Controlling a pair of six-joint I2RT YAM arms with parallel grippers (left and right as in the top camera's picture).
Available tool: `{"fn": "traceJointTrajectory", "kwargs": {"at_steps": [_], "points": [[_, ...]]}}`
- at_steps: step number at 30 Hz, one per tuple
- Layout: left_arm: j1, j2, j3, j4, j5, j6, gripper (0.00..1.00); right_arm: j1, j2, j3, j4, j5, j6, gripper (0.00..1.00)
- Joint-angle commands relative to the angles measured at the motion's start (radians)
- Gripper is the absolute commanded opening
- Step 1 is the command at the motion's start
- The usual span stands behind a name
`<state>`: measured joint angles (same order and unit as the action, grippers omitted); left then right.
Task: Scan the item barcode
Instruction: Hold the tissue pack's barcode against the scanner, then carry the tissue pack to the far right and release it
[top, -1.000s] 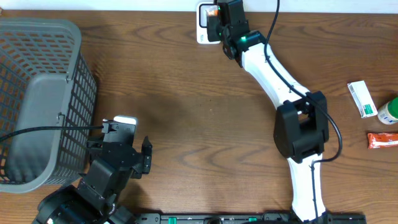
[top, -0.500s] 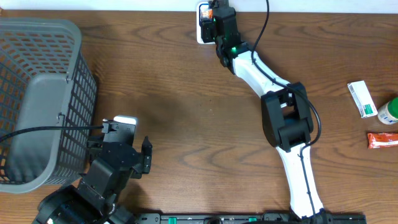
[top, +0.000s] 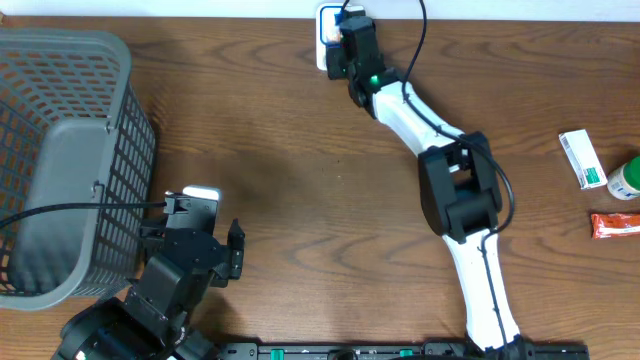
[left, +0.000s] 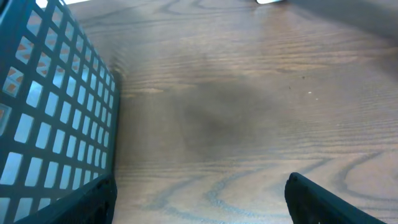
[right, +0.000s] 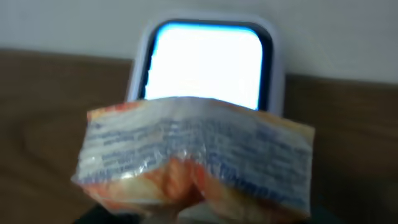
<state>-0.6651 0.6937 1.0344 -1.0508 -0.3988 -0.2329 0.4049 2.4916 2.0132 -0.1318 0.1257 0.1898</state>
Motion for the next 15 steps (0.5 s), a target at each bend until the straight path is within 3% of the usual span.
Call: {"fn": "traceJointTrajectory", "kwargs": {"at_steps": [1, 6, 15], "points": [[-0.003, -0.001, -0.002, -0.004, -0.013, -0.005, 0.85, -0.006, -0.157, 0.007, -0.16, 0.089, -0.035, 0.48], [-0.003, -0.001, -0.002, -0.004, -0.013, -0.005, 0.85, -0.038, -0.343, 0.007, -0.518, 0.209, -0.036, 0.57], [-0.003, -0.001, -0.002, -0.004, -0.013, -0.005, 0.85, -0.27, -0.426, -0.022, -0.991, 0.283, -0.034, 0.53]]}}
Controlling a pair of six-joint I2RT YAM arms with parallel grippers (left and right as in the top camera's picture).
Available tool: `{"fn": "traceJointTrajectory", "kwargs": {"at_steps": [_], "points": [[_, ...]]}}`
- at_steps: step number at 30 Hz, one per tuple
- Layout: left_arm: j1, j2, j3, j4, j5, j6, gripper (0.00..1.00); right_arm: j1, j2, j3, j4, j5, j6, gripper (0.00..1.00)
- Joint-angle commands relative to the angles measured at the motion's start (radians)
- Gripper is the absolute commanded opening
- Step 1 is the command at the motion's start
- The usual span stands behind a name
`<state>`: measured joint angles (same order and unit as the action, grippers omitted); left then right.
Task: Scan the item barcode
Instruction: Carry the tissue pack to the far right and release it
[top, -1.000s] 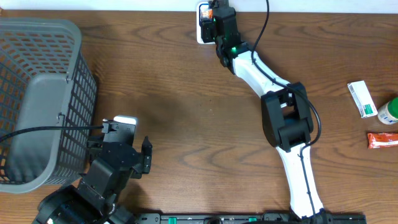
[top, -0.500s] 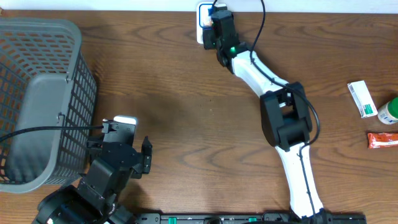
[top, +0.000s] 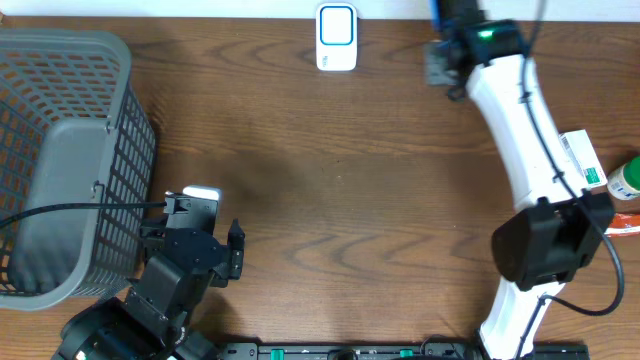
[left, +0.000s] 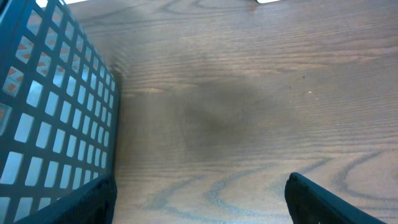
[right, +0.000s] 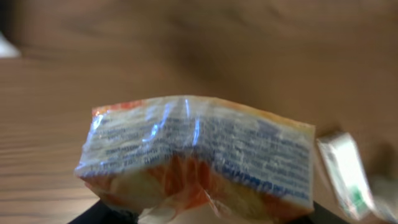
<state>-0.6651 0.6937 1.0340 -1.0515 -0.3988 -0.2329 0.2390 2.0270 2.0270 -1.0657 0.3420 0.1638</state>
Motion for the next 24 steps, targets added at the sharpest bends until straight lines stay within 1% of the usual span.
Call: {"fn": "traceJointTrajectory", "kwargs": {"at_steps": [1, 2, 4, 6, 8, 9, 10, 11, 13, 17, 20, 24], "points": [[-0.003, -0.001, -0.002, -0.003, -0.013, -0.005, 0.85, -0.179, 0.045, -0.072, -0.053, 0.088, 0.001, 0.54], [-0.003, -0.001, -0.002, -0.003, -0.013, -0.005, 0.85, -0.251, 0.049, -0.117, -0.028, 0.087, 0.001, 0.54], [-0.003, -0.001, -0.002, -0.003, -0.013, -0.005, 0.85, -0.326, 0.051, -0.172, 0.01, 0.087, 0.017, 0.56], [-0.003, -0.001, -0.002, -0.003, -0.014, -0.005, 0.85, -0.4, 0.051, -0.232, 0.058, 0.087, 0.072, 0.58], [-0.003, -0.001, -0.002, -0.003, -0.013, -0.005, 0.85, -0.485, 0.051, -0.303, 0.109, 0.087, 0.074, 0.64], [-0.003, -0.001, -0.002, -0.003, -0.013, -0.005, 0.85, -0.515, 0.051, -0.324, 0.119, 0.087, 0.074, 0.72], [-0.003, -0.001, -0.002, -0.003, -0.013, -0.005, 0.85, -0.551, 0.051, -0.341, 0.122, 0.087, 0.075, 0.83], [-0.003, -0.001, -0.002, -0.003, -0.014, -0.005, 0.85, -0.586, 0.051, -0.347, 0.118, 0.078, 0.081, 0.99], [-0.003, -0.001, -0.002, -0.003, -0.013, -0.005, 0.85, -0.653, 0.043, -0.336, 0.089, 0.017, 0.112, 0.99], [-0.003, -0.001, -0.002, -0.003, -0.013, -0.005, 0.85, -0.726, -0.02, -0.257, 0.013, -0.157, 0.138, 0.99], [-0.003, -0.001, -0.002, -0.003, -0.013, -0.005, 0.85, -0.748, -0.14, -0.177, -0.016, -0.289, 0.172, 0.99], [-0.003, -0.001, -0.002, -0.003, -0.013, -0.005, 0.85, -0.746, -0.357, -0.09, 0.01, -0.434, 0.257, 0.99]]}}
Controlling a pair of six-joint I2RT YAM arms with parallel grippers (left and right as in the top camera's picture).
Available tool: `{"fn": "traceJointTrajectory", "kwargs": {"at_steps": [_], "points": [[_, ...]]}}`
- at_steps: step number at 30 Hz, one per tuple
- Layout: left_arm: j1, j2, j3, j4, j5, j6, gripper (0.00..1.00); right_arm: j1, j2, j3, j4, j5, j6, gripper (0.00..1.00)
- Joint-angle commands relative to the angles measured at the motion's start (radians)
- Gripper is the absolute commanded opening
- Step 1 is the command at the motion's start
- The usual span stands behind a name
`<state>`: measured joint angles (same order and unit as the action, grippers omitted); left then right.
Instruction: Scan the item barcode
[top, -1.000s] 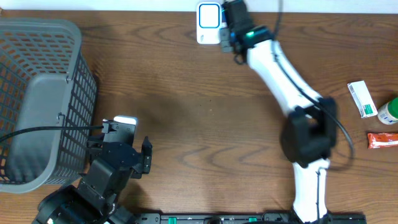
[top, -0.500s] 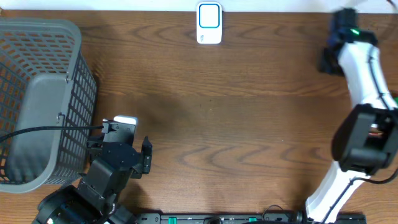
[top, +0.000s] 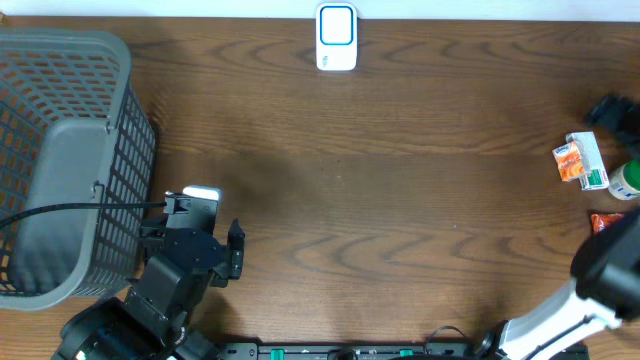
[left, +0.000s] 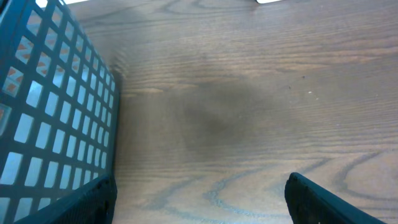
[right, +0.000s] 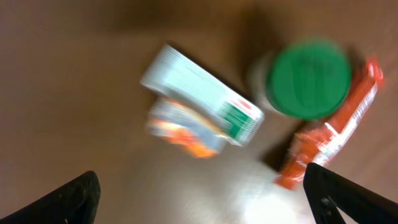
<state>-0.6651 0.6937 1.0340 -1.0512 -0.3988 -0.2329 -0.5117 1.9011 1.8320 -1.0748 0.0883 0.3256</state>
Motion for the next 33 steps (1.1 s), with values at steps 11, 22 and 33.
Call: {"fn": "traceJointTrajectory", "kwargs": {"at_steps": [11, 22, 33], "points": [[-0.003, -0.001, -0.002, -0.003, -0.014, 0.067, 0.85, 0.058, -0.795, 0.174, 0.385, -0.281, 0.225, 0.99], [-0.003, 0.0, -0.002, 0.401, -0.063, 0.317, 0.85, 0.482, -1.015, 0.062, 0.303, -0.274, 0.086, 0.99], [0.016, 0.083, -0.002, 1.097, -0.311, 1.339, 0.85, 0.489, -1.033, -0.068, 0.464, -0.222, 0.088, 0.99]]}}
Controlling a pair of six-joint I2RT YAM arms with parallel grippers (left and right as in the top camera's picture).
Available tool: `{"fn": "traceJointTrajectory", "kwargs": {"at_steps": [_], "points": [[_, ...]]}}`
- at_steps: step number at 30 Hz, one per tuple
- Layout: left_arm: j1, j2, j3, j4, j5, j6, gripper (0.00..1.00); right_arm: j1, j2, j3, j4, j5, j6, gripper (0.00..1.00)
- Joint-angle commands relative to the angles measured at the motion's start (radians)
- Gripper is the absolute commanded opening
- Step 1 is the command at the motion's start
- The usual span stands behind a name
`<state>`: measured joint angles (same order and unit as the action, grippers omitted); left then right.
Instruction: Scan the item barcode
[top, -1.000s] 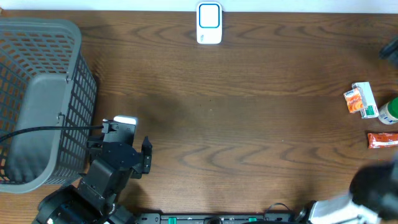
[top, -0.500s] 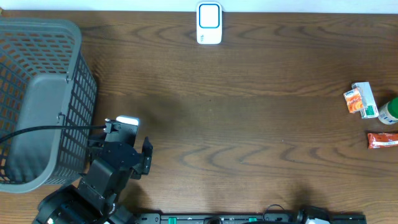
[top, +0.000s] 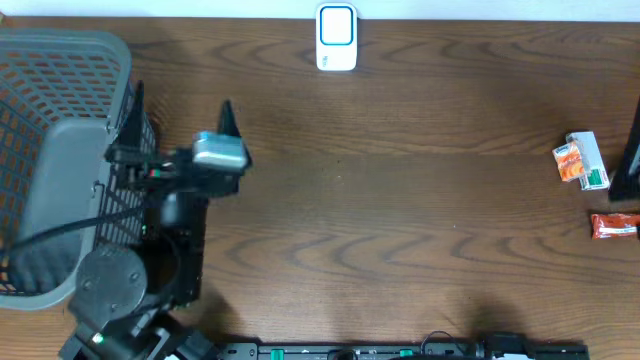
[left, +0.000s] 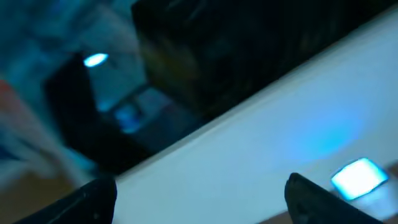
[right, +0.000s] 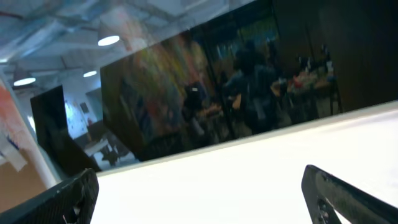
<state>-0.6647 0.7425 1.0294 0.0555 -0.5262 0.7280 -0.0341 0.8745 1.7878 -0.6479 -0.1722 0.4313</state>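
The orange snack packet (top: 567, 163) lies on the table at the far right, against a white-and-green box (top: 587, 160). The white scanner (top: 337, 37) stands at the back edge with its blue screen lit. My left gripper (top: 180, 112) is raised beside the basket. Its wrist view is blurred and faces the room, with the left gripper (left: 199, 202) open and nothing between the fingers. In its own view my right gripper (right: 199, 199) is also open and empty, looking out at the room. Overhead, the right arm (top: 632, 150) shows only as a dark strip at the right edge.
A grey mesh basket (top: 60, 60) fills the left side of the table. A red packet (top: 613, 226) lies near the right edge, below the box. Bare wooden tabletop (top: 400, 200) stretches between the basket and the items.
My left arm was folded low at the front left, looking down at the table; now it is raised beside the basket. My right wrist was over the items on the right; now it faces the room.
My right gripper held the orange packet before the scanner's lit screen. Then it held the packet further right, away from the scanner. Later the packet lay against the white-and-green box with the gripper open above. Now both grippers are lifted, open and empty.
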Motion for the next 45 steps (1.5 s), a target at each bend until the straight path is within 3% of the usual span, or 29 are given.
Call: {"fn": "traceJointTrajectory", "kwargs": {"at_steps": [1, 4, 9, 12, 18, 30, 37, 42, 45], "points": [[0.045, 0.045, 0.003, -0.052, -0.241, 0.398, 0.85, 0.012, -0.005, -0.039, 0.069, 0.084, -0.024, 0.99], [0.115, 0.044, 0.003, -0.09, -0.204, 0.394, 0.86, 0.027, -0.031, -0.073, 0.044, 0.104, -0.124, 0.99], [0.167, -0.012, 0.003, -0.195, -0.216, 0.37, 0.85, 0.082, -0.241, -0.291, 0.024, 0.105, -0.211, 0.99], [0.208, -0.097, 0.003, -0.303, -0.253, 0.246, 0.85, 0.079, -0.443, -0.516, 0.032, 0.111, -0.212, 0.99], [0.301, -0.242, 0.003, -0.365, -0.278, 0.154, 0.85, 0.05, -0.582, -0.718, 0.048, 0.111, -0.211, 0.99], [0.546, -0.526, -0.005, -0.653, 0.01, -0.009, 0.85, 0.023, -0.567, -0.95, 0.301, 0.192, -0.189, 0.99], [0.598, -0.635, -0.114, -0.661, 0.148, -0.058, 0.85, 0.023, -0.436, -0.95, 0.571, 0.285, -0.189, 0.99], [0.598, -0.742, -0.214, -0.671, 0.166, -0.157, 0.86, 0.023, -0.42, -0.951, 0.532, 0.311, -0.183, 0.99], [0.593, -0.74, -0.23, -0.652, 0.191, -0.155, 0.85, 0.023, -0.428, -0.951, 0.525, 0.293, -0.048, 0.99]]}}
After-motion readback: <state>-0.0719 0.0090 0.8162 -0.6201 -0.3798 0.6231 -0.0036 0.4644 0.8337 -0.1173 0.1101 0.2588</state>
